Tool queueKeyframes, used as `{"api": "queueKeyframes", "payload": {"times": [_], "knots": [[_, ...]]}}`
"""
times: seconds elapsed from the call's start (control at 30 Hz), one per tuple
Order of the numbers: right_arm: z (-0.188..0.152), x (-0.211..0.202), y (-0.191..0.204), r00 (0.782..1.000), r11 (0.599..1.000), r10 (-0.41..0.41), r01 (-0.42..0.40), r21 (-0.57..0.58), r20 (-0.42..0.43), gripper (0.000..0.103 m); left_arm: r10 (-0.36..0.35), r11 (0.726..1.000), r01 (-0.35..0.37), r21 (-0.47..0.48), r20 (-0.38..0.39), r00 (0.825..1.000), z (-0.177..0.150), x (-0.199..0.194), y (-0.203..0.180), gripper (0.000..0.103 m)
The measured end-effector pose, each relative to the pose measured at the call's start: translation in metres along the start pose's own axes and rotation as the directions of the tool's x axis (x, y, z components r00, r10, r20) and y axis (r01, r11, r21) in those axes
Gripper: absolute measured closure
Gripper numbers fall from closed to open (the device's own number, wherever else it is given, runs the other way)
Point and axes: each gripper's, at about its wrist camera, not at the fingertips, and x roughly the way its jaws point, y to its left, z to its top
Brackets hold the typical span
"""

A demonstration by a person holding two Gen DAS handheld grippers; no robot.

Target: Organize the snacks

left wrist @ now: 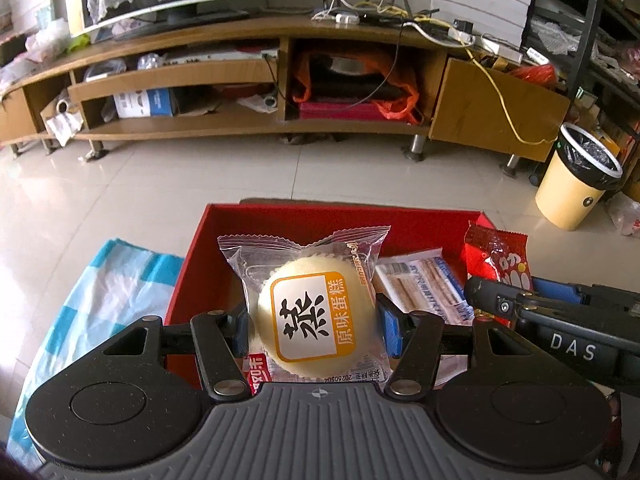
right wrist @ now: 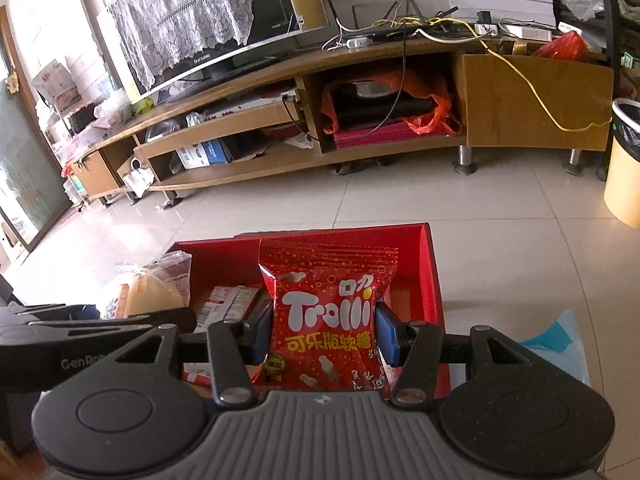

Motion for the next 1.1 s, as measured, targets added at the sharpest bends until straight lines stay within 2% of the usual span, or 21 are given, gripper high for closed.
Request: {"api": "queueKeyframes", "payload": {"times": [0.17, 0.37, 0.57, 1.1], "knots": [[-0.002, 0.016, 0.0, 0.999, 1.0, -0.006, 0.006, -0.013, -0.036, 0.052, 0.022, 1.0, -0.022, 0.007, -0.009, 1.0, -0.001, 0.008, 0.003, 0.038], [-0.003, 0.024, -0.006, 0.999, 1.0, -0.008, 0.007, -0.004, -0.05, 0.051, 0.037, 0.999, -0.037, 0.013, -0.002, 0.999, 0.0, 0.009, 0.007, 0.033], [0.001, 0.017, -0.006, 1.0, 1.0, -0.012, 0.012, 0.013, -0.022, 0.051, 0.042, 0.999, -0.042, 0.0, -0.005, 0.999, -0.003, 0.003, 0.012, 0.03], [-0.009, -0.02, 0.013, 1.0, 1.0, -0.007, 0.007, -0.008, -0.013, 0.051, 0.012, 1.0, -0.012, 0.013, 0.008, 1.0, -0.016, -0.032, 0.007, 0.018]]}}
